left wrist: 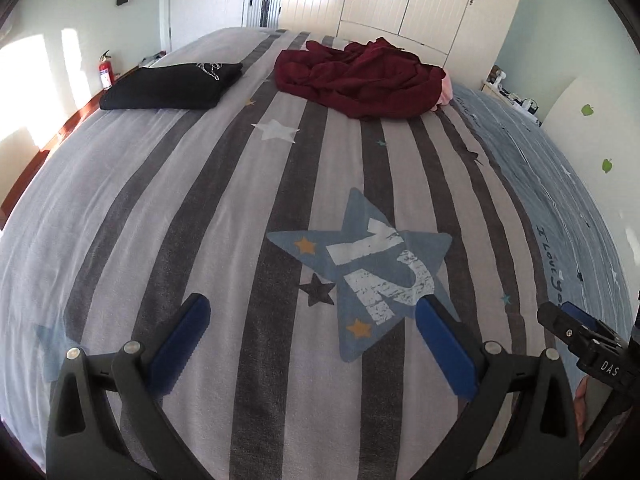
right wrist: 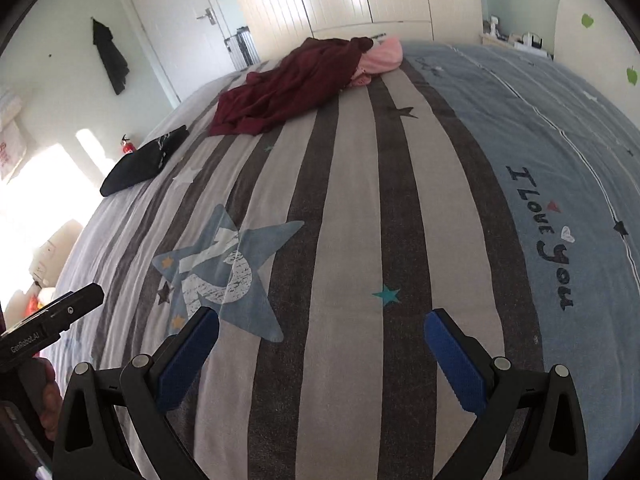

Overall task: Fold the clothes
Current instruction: 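Reach both grippers to the dark red shirt and close on its edge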

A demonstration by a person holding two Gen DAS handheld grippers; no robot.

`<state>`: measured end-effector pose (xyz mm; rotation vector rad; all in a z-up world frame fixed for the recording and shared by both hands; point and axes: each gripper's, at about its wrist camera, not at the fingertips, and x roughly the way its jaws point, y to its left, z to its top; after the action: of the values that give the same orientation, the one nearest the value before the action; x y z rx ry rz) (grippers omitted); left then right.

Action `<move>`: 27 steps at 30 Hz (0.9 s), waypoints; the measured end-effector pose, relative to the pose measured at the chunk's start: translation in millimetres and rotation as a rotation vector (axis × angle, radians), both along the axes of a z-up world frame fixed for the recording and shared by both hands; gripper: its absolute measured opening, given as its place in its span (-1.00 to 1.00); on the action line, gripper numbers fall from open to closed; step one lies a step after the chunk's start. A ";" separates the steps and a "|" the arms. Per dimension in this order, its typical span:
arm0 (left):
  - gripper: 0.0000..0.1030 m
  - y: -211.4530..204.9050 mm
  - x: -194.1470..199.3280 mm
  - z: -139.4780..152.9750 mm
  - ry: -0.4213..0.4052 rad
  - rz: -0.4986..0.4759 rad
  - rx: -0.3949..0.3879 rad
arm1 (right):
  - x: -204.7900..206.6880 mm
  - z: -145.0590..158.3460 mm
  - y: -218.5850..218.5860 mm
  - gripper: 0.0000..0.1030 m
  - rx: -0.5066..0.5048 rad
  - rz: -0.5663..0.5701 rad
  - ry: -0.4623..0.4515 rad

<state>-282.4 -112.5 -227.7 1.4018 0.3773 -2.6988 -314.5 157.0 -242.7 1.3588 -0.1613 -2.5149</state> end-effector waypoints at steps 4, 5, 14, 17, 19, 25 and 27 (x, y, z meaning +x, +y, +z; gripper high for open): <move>0.98 -12.3 -43.4 8.4 -0.042 0.024 -0.007 | -43.4 13.0 -0.7 0.98 0.009 0.000 -0.053; 0.98 -16.8 -57.9 8.2 -0.044 0.023 -0.004 | -57.2 12.6 -1.6 0.98 0.004 0.004 -0.057; 0.92 -86.0 -251.4 -37.7 -0.017 -0.064 0.044 | -215.4 -8.7 -69.8 0.98 -0.035 -0.050 -0.042; 0.80 -104.7 -318.2 -50.9 -0.016 -0.105 0.028 | -270.7 -21.8 -97.7 0.98 -0.029 -0.079 -0.032; 0.78 -114.9 -360.1 -58.6 -0.016 -0.133 0.013 | -301.0 -29.3 -111.5 0.98 -0.032 -0.100 -0.028; 0.78 -134.8 -423.3 -90.5 -0.068 -0.151 -0.010 | -366.0 -57.1 -131.0 0.98 -0.060 -0.177 -0.090; 0.78 -140.0 -437.4 -102.2 -0.090 -0.152 -0.012 | -374.1 -66.6 -132.7 0.98 -0.066 -0.190 -0.103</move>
<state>-719.8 -252.5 -329.9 1.6036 0.2572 -2.7361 -688.6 24.3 -309.4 1.5127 -0.4089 -2.5653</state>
